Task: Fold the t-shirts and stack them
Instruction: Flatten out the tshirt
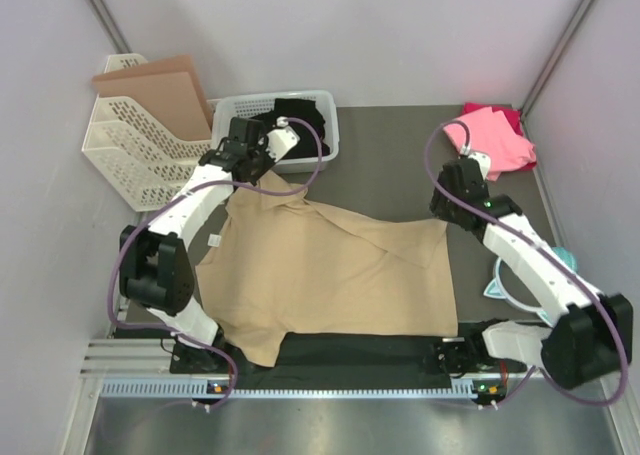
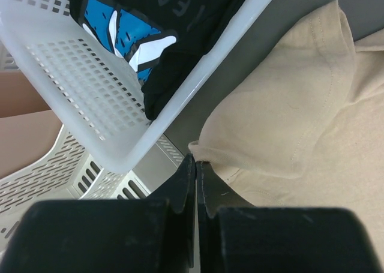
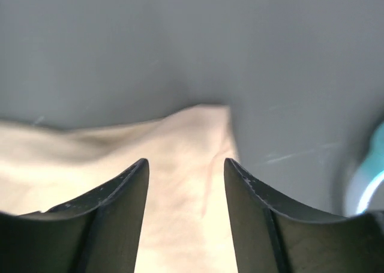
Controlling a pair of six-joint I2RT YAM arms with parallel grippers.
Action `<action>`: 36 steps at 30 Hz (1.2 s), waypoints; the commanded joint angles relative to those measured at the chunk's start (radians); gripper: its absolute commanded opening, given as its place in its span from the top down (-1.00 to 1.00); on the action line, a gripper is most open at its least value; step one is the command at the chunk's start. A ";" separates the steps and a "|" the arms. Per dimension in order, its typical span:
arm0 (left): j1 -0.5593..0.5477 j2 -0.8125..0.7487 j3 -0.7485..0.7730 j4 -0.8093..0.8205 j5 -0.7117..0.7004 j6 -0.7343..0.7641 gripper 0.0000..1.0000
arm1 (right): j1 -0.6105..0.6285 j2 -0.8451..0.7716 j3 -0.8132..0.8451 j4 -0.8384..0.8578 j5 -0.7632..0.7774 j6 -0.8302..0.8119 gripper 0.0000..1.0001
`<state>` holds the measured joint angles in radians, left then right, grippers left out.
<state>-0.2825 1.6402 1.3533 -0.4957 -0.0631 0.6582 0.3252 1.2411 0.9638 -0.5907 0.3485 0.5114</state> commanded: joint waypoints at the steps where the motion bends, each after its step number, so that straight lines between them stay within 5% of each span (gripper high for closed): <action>1: -0.001 -0.062 -0.010 0.055 -0.003 -0.006 1.00 | 0.044 -0.115 -0.117 -0.014 -0.227 0.048 0.00; 11: -0.001 -0.086 -0.006 0.034 -0.001 -0.019 1.00 | 0.061 -0.049 -0.316 0.103 -0.286 0.076 0.12; 29: -0.003 -0.115 -0.049 0.045 -0.003 -0.019 1.00 | 0.071 0.083 -0.320 0.181 -0.281 0.067 0.22; 32: -0.003 -0.120 -0.051 0.043 -0.003 -0.019 1.00 | 0.071 0.098 -0.327 0.192 -0.279 0.067 0.33; 36: -0.004 -0.121 -0.060 0.046 -0.007 -0.017 1.00 | 0.071 0.089 -0.329 0.189 -0.270 0.070 0.73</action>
<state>-0.2832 1.5715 1.3045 -0.4919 -0.0681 0.6495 0.3843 1.3159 0.6296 -0.4477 0.0814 0.5701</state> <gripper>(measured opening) 0.012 0.236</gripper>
